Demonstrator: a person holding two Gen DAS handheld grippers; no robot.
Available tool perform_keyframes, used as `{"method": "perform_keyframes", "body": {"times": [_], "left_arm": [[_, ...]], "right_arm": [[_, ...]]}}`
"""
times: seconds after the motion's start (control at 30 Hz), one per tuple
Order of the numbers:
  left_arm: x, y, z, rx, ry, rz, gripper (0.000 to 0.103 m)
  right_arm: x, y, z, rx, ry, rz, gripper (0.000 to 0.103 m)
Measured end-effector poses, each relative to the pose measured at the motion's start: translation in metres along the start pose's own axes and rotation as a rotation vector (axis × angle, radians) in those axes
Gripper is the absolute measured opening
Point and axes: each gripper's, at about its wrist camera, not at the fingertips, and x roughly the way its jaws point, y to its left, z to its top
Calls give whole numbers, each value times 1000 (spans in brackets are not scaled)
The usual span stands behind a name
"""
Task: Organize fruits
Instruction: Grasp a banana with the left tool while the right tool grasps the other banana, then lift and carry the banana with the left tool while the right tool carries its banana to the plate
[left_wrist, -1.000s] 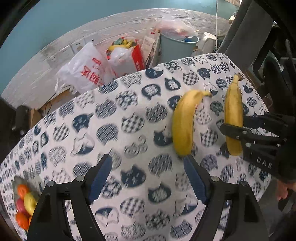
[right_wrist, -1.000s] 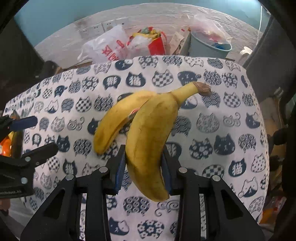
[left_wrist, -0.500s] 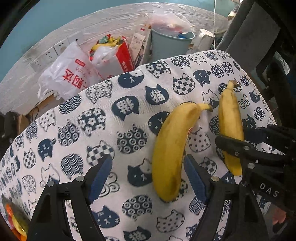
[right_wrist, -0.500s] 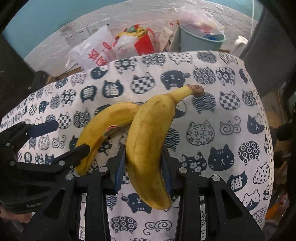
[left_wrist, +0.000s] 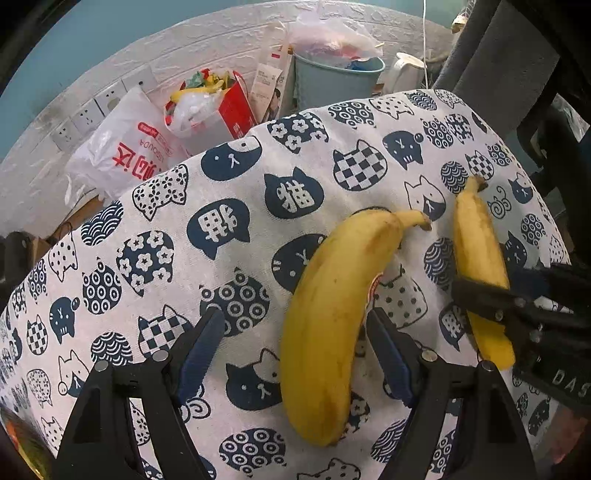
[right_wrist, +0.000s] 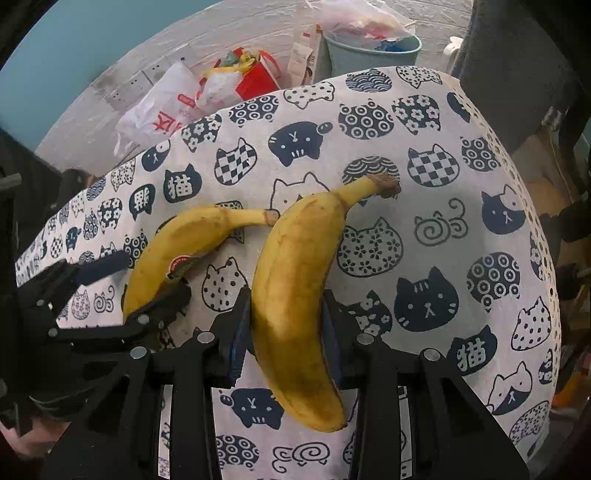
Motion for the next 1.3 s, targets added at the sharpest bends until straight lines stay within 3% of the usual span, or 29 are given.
{"method": "perform_keyframes", "body": {"times": [0.17, 0.23, 0.27, 0.43, 0.93, 1.3], "left_arm": [[-1, -2, 1, 18, -20, -9, 68], [-3, -9, 0, 52, -24, -23, 45], [-4, -13, -1, 74, -20, -23, 40], [-5, -18, -4, 87, -22, 6, 37], [-25, 23, -35, -123, -53, 0, 37], [-64, 45, -64, -203, -117, 39, 37]], "right_arm": [[5, 0, -4, -19, 8, -16, 34], [6, 1, -6, -30, 5, -22, 34], [6, 1, -6, -36, 4, -24, 34], [8, 5, -5, -47, 8, -33, 35], [9, 19, -6, -93, -10, -56, 34], [-31, 38, -10, -152, -103, 55, 34]]}}
